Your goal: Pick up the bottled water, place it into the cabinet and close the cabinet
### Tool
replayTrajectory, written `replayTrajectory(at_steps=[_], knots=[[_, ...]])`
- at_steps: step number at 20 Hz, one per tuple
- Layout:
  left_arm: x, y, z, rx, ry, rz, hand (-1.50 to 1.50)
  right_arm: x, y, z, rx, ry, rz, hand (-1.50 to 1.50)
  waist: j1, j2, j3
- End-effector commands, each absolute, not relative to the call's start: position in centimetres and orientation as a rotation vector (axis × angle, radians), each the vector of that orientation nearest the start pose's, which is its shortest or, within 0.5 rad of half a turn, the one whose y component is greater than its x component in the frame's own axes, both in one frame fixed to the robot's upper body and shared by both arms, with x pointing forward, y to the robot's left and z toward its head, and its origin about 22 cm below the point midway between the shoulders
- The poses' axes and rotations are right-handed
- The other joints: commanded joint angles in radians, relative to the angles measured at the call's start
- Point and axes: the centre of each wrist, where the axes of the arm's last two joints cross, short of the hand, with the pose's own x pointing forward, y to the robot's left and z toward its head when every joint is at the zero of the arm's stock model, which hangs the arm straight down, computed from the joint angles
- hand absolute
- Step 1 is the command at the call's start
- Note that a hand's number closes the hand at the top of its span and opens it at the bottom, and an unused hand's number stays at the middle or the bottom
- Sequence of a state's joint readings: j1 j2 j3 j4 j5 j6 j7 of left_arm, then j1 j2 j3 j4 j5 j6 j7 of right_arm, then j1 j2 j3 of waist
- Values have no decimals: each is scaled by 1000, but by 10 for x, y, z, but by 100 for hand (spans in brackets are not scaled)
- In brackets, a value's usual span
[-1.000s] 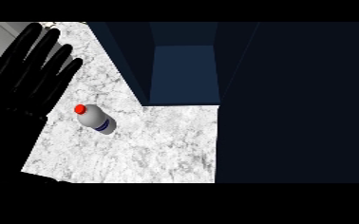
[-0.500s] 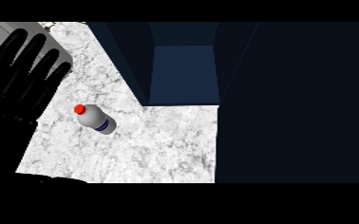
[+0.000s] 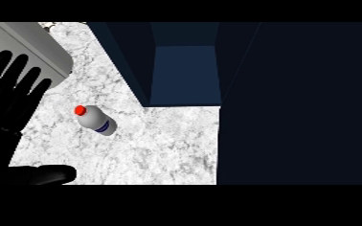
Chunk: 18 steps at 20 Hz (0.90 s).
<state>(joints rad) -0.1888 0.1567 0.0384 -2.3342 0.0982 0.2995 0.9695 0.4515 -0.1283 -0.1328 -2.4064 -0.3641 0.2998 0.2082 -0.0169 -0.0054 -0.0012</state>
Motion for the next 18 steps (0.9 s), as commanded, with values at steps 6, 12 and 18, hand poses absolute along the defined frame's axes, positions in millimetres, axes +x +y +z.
replayTrajectory(at_steps=[6,12,18], knots=[[213,265,162,37,-1441,142,-150,77,-281,163,250,-1915,129,-150,-9,3,0],[221,288,118,75,-1427,90,-150,66,-280,165,283,-1891,124,-150,-16,1,-2],[247,304,82,101,-1405,86,-150,63,-282,160,276,-1899,126,-150,-19,3,-1]])
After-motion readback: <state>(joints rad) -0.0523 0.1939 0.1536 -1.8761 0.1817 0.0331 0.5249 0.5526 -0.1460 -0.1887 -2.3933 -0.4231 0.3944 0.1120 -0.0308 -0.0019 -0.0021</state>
